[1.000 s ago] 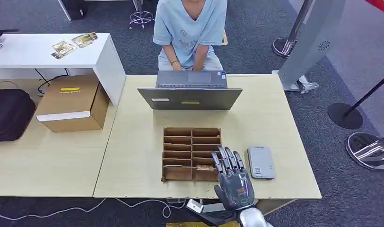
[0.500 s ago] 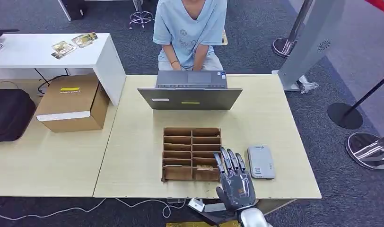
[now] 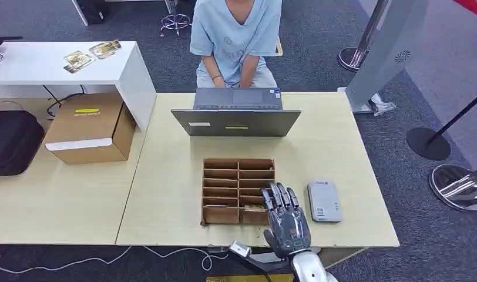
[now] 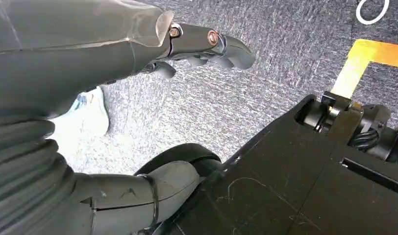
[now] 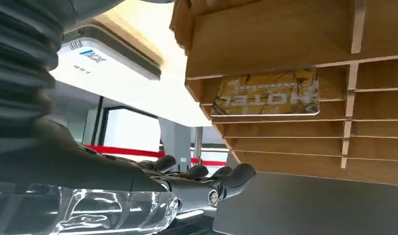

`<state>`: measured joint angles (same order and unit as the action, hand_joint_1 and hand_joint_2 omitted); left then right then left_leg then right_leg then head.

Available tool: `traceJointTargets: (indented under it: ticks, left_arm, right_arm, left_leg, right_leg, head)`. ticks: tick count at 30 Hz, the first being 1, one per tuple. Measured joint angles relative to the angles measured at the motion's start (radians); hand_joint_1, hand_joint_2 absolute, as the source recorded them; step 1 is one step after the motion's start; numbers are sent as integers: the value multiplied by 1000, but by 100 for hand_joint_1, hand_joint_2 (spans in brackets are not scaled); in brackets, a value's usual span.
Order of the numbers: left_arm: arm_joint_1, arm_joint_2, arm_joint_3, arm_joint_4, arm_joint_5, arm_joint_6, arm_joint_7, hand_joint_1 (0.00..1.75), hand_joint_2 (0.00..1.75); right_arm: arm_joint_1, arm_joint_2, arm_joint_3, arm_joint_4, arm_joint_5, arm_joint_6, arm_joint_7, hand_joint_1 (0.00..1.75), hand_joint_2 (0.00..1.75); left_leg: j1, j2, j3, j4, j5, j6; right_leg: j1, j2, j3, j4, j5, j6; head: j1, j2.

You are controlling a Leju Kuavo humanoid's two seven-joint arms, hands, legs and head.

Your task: Pass the card to the sensor for recognition and then transmit it.

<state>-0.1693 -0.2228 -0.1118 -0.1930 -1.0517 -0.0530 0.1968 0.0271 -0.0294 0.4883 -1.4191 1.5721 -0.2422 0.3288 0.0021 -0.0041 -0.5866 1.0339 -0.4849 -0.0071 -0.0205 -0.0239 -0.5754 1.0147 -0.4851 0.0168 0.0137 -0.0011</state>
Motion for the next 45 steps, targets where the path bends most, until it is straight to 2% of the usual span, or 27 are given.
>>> traceJointTargets:
  ticks: [10, 16, 18, 19, 20, 24, 32, 35, 36, 38, 40, 45]
  left_arm:
    - [2, 0, 11, 0, 6, 4, 0, 0, 175]
    - [3, 0, 20, 0, 11, 7, 0, 0, 175]
    - [4, 0, 23, 0, 11, 8, 0, 0, 175]
    - [4, 0, 25, 0, 12, 9, 0, 0, 175]
    - [4, 0, 25, 0, 12, 10, 0, 0, 175]
    - [5, 0, 29, 0, 12, 12, 0, 0, 175]
    - [7, 0, 36, 0, 15, 17, -3, 0, 175]
    - [8, 1, 45, 0, 19, 20, -3, 0, 175]
    - [9, 1, 47, 0, 20, 21, -3, 0, 175]
    - [11, 2, 51, 0, 23, 26, -13, 0, 175]
    - [14, 5, 52, 0, 27, 31, -29, 0, 175]
    - [19, 8, 59, 0, 31, 38, -39, 0, 175]
  right_arm:
    - [-8, 21, -18, 20, 0, 6, -18, 2, 175]
    - [-8, 24, -20, 20, 0, 9, -18, 14, 175]
    - [-8, 24, -21, 20, 0, 9, -18, 35, 175]
    - [-8, 25, -21, 20, 0, 10, -18, 35, 175]
    - [-8, 26, -21, 20, 0, 13, -18, 56, 175]
    - [-5, 27, -21, 19, 0, 24, -14, 68, 175]
    - [12, 27, -27, 8, 0, 24, -6, 72, 175]
    - [18, 27, -33, 3, 0, 27, -1, 82, 175]
    - [20, 27, -37, 2, 0, 30, 1, 87, 175]
    - [24, 27, -44, -2, 0, 30, 3, 113, 175]
    - [33, 27, -48, -6, 0, 30, 5, 120, 175]
    - [41, 27, -56, -8, -5, 26, 5, 154, 175]
  left_leg:
    - [0, 0, 0, 0, 0, 0]
    - [0, 0, 0, 0, 0, 0]
    - [0, 0, 0, 0, 0, 0]
    - [0, 0, 0, 0, 0, 0]
    - [0, 0, 0, 0, 0, 0]
    - [0, 0, 0, 0, 0, 0]
    - [0, 0, 0, 0, 0, 0]
    - [0, 0, 0, 0, 0, 0]
    - [0, 0, 0, 0, 0, 0]
    - [0, 0, 0, 0, 0, 0]
    - [0, 0, 0, 0, 0, 0]
    - [0, 0, 0, 0, 0, 0]
  right_leg:
    - [0, 0, 0, 0, 0, 0]
    - [0, 0, 0, 0, 0, 0]
    - [0, 0, 0, 0, 0, 0]
    - [0, 0, 0, 0, 0, 0]
    - [0, 0, 0, 0, 0, 0]
    - [0, 0, 0, 0, 0, 0]
    - [0, 0, 0, 0, 0, 0]
    - [0, 0, 0, 0, 0, 0]
    - [0, 0, 0, 0, 0, 0]
    - [0, 0, 0, 0, 0, 0]
    - [0, 0, 0, 0, 0, 0]
    - [0, 0, 0, 0, 0, 0]
  head:
    - [0, 0]
    - [0, 0]
    - [0, 0]
    - [0, 0]
    - [0, 0]
    - [0, 0]
    - [0, 0]
    - [0, 0]
    - [0, 0]
    - [0, 0]
    - [0, 0]
    - [0, 0]
